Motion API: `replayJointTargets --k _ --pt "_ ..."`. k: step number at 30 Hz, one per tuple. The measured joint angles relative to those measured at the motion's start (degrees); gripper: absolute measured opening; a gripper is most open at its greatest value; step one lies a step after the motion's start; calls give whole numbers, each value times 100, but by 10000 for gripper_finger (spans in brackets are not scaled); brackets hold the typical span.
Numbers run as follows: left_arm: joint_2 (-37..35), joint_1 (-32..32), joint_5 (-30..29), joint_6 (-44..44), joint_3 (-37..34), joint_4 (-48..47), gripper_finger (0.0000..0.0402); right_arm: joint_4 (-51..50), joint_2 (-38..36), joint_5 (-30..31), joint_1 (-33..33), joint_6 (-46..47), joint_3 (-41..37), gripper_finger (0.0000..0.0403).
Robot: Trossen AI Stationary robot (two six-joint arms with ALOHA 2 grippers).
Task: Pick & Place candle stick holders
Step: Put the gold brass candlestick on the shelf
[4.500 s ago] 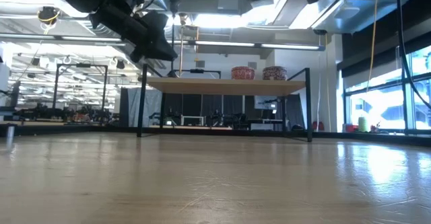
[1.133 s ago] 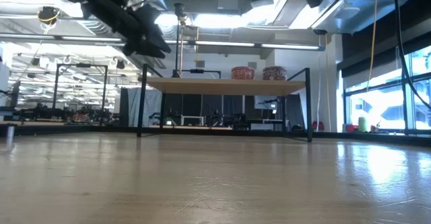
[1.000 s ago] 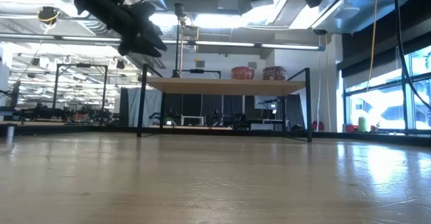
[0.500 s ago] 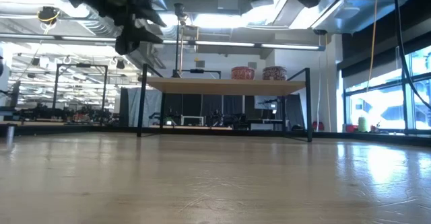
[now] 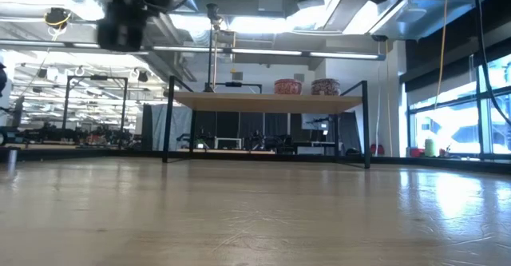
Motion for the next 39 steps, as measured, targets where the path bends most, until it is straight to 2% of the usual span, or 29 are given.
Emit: replayJointTargets --k 7,13,25,34,39 --pt "218 -1385 526 -1340 -11 -394 184 -43 0 2 53 0 2 254" --pt "810 -2537 1196 -2214 -9 -705 184 -63 0 4 58 0 2 254" --pt "2102 -4127 1947 -2139 109 -871 184 -77 0 4 59 0 2 254" --pt "2505 -4750 2049 -1822 109 -1347 167 -76 0 52 145 0 1 254" --pt "2575 -4949 2410 -1929 109 -1406 143 -76 0 66 236 0 0 254"
